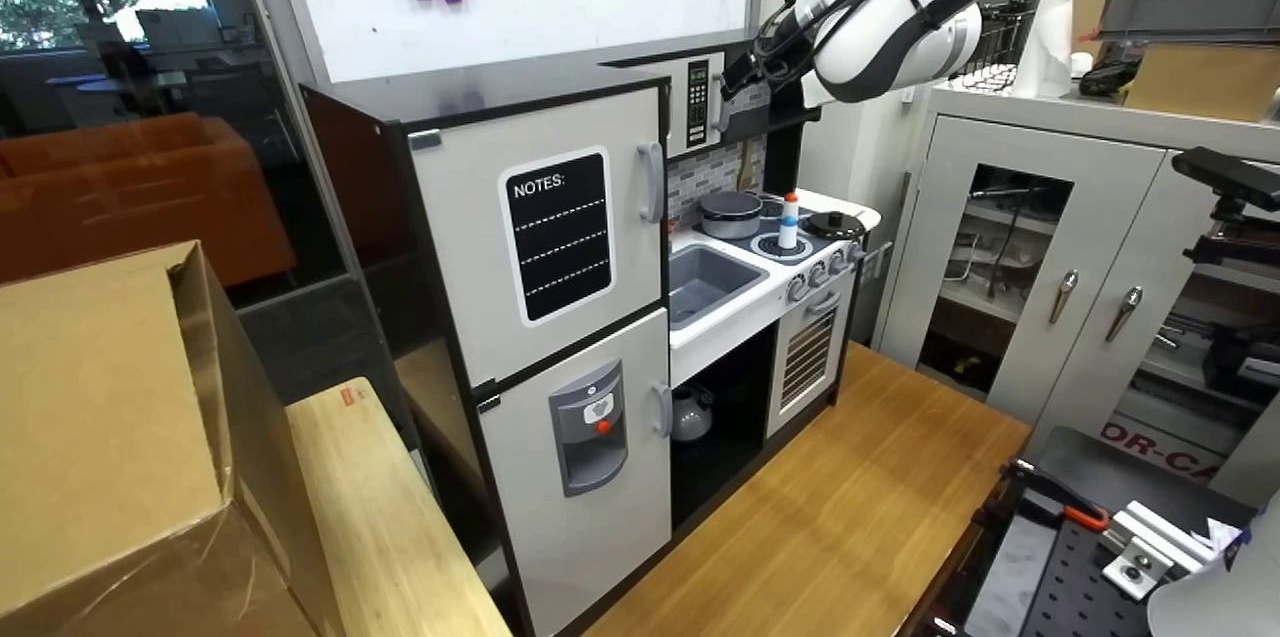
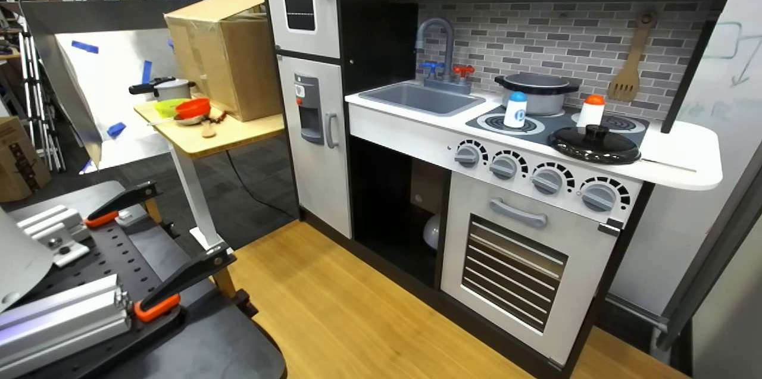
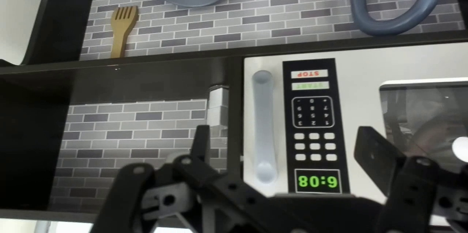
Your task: Open the microwave door.
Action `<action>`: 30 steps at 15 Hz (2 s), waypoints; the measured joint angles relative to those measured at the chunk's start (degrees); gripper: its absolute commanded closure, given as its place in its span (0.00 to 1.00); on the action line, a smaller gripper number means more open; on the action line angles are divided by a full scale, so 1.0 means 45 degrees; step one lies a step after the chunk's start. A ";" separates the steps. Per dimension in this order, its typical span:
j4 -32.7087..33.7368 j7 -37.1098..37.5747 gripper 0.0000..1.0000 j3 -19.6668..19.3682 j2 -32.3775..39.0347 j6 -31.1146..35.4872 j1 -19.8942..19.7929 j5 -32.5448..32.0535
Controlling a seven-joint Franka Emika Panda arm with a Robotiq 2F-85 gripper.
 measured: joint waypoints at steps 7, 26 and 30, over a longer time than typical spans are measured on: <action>0.0449 0.0000 0.00 0.0078 0.0052 -0.0052 -0.0054 0.0000; 0.0777 0.0000 0.00 0.0309 0.0527 -0.0055 0.0026 0.0000; 0.1054 0.0000 0.00 0.0277 0.1056 -0.0056 -0.0043 0.0000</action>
